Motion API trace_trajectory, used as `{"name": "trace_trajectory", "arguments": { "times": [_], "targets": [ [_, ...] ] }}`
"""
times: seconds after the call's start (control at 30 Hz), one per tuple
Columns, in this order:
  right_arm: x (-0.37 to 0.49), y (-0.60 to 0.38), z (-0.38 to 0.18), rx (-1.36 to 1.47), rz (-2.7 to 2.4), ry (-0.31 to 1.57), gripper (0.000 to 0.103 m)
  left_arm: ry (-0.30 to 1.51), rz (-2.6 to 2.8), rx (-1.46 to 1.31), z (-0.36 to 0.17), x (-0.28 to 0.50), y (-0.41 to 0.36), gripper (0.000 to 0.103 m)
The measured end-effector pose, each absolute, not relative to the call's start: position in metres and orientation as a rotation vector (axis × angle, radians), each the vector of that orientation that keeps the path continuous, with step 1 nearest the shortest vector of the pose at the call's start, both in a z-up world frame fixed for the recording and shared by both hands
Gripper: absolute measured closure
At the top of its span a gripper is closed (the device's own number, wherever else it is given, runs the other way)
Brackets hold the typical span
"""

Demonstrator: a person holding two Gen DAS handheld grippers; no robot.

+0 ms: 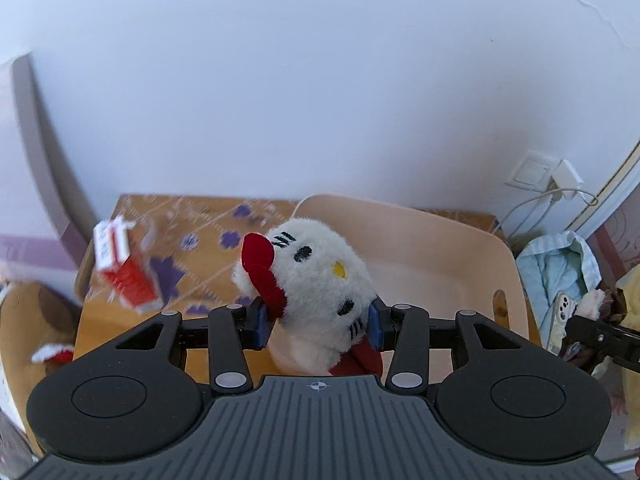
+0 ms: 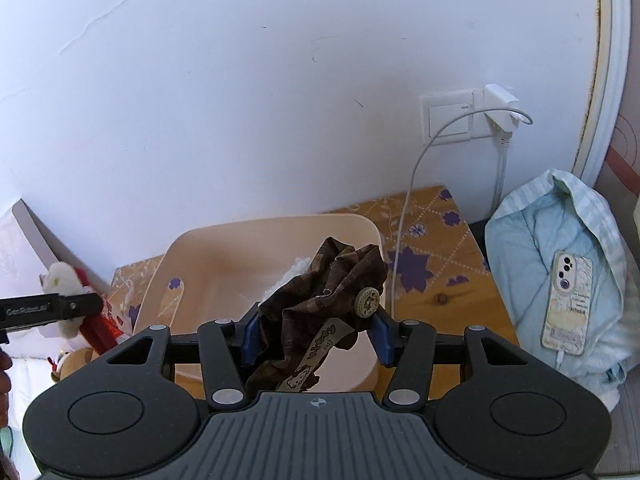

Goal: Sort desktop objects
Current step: 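Carry both items into the beige basket and open both tools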

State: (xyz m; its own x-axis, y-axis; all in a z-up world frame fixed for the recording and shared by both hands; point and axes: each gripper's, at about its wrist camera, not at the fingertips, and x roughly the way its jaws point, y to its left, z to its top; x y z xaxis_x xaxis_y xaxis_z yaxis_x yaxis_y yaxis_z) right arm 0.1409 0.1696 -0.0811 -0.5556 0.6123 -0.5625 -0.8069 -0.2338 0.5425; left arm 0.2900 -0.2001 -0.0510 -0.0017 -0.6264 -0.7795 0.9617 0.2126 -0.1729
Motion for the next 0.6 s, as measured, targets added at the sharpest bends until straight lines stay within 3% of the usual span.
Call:
{"name": "trace_trajectory", "arguments": {
  "times": [0.33, 0.6],
  "targets": [
    [0.103, 0.215, -0.103, -0.359, 1.917, 1.006, 0.052, 0.835, -1.356, 0.637, -0.086, 0.257, -0.256, 0.057],
    [0.068, 0.241, -0.131, -0.465, 1.91, 1.039, 0.052, 0.918, -1.324, 0.724, -0.128, 0.248, -0.281, 0.057]
  ]
}}
